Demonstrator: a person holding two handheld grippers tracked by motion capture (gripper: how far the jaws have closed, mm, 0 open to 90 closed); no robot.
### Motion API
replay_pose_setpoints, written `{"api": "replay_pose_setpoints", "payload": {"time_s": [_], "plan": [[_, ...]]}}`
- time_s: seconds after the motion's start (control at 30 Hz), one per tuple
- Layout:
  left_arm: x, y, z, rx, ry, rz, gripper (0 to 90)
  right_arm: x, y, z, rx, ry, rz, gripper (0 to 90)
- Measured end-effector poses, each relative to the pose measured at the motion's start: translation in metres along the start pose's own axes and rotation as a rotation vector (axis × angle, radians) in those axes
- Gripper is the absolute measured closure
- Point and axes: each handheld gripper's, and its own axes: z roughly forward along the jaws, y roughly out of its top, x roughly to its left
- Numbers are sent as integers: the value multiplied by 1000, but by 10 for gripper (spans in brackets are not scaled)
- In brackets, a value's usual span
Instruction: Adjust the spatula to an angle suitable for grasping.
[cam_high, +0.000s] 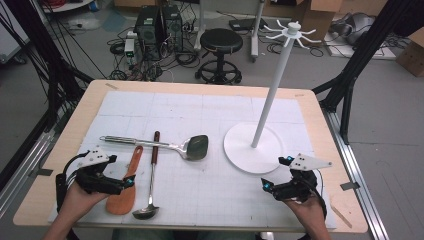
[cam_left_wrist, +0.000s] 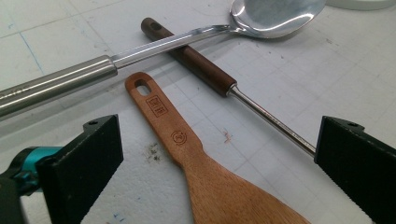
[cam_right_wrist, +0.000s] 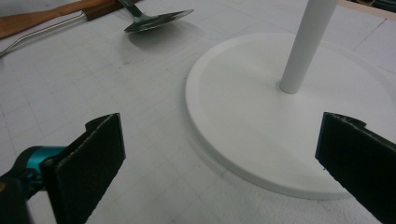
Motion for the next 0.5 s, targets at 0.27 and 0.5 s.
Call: {"api": "replay_pose_setpoints", "payload": {"time_s": [0.27, 0.5], "plan": [[1, 1, 3, 4, -4, 0, 18, -3, 0, 3, 3, 4, 1, 5], [0, 1, 3, -1, -3, -5, 17, -3, 0, 3, -2, 11, -5, 5]]}}
